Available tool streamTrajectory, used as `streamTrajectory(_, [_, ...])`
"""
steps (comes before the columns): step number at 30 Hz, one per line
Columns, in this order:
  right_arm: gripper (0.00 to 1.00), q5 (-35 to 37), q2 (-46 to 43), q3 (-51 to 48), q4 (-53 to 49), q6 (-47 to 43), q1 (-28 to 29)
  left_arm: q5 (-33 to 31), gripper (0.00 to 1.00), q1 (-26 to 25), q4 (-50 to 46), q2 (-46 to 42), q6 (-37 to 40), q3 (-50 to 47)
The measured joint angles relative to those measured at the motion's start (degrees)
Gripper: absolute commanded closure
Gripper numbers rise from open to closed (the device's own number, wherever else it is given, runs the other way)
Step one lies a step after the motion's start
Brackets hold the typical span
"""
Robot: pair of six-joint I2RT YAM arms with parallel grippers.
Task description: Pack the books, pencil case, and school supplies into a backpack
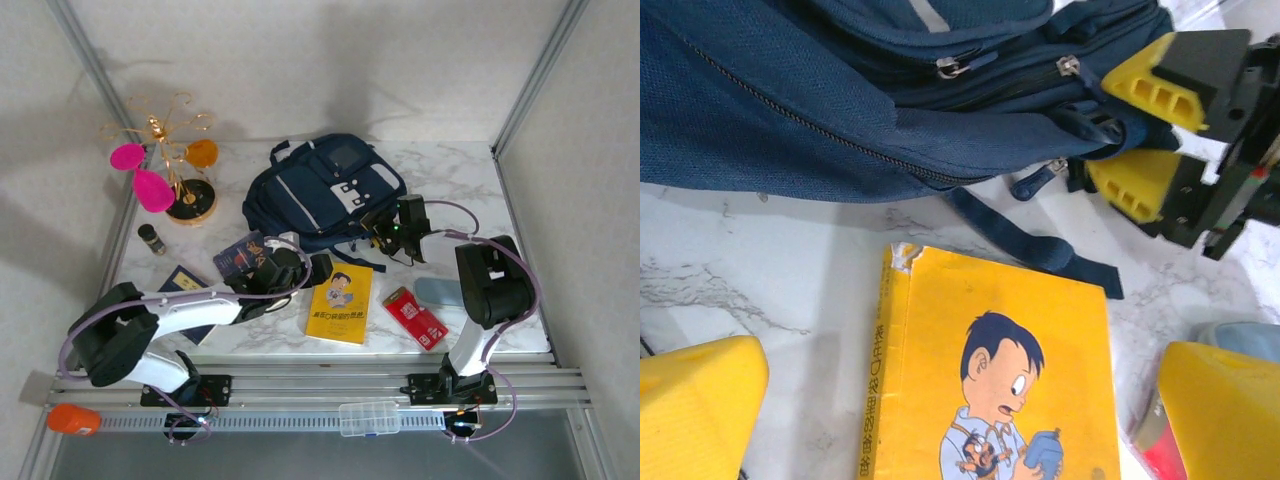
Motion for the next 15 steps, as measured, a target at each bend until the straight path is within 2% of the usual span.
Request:
streamTrajectory(3, [0.77, 0.2, 0.0, -0.1, 1.7, 0.1, -0.3, 0.1, 0.01, 1.5, 1.1, 3.8, 0.5, 2.2])
streamTrajectory(8, [0.97, 0.2, -0.8, -1.2, 3.7, 0.3, -1.0, 0.7, 0.01, 4.2, 3.7, 11.4, 2.2, 7.3])
streamTrajectory(10, [1.00, 0.2, -2.3, -2.0, 4.3, 0.3, -1.4, 1.4, 0.01, 5.0, 5.5, 13.8, 3.1, 9.2])
streamTrajectory(15, [1.00, 0.6, -9.2, -4.9, 5.0, 0.1, -2.4, 3.5, 0.01, 6.2, 8.0, 19.0, 5.8, 14.3])
